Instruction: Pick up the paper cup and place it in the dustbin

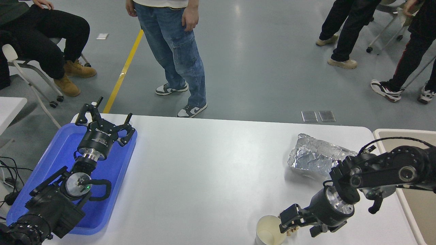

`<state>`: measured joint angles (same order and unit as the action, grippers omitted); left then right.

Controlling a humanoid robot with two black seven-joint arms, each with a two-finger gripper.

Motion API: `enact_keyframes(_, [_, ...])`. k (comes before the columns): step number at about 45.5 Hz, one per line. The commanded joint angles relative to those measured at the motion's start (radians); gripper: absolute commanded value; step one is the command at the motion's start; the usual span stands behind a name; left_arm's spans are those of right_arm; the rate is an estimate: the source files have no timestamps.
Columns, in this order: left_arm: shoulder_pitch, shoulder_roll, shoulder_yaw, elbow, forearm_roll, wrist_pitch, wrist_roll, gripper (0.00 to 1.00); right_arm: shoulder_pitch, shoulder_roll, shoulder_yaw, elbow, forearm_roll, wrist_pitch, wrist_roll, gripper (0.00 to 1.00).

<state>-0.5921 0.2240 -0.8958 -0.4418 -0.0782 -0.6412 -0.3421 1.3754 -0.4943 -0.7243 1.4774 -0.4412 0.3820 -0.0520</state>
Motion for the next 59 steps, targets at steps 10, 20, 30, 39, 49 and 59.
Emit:
enact_keyframes(10, [0.0,0.0,0.0,0.0,0.0,0.0,0.0,1.0,-0.053,0.014,0.006,-0.02,0.004,-0.051,0.003,1.0])
enact_keyframes(20, [0.0,0.0,0.0,0.0,0.0,0.0,0.0,1.0,-0.082,0.037,0.008,-0.046,0.004,-0.066,0.008,1.0])
enact_keyframes(30, [0.0,0.0,0.0,0.0,0.0,0.0,0.0,1.0,-0.101,0.043,0.022,-0.048,-0.014,-0.092,0.011,0.73])
enact_keyframes(39, [0.0,0.0,0.0,0.0,0.0,0.0,0.0,1.0,-0.09,0.043,0.019,-0.045,-0.031,-0.094,0.011,0.42])
enact_keyframes(49, [0.0,0.0,0.0,0.0,0.0,0.0,0.0,1.0,-0.087,0.043,0.011,-0.042,-0.04,-0.092,0.07,0.0])
enact_keyframes(59, [0.0,0.0,0.0,0.0,0.0,0.0,0.0,1.0,-0.076,0.037,0.01,-0.04,-0.099,-0.089,0.112,0.0])
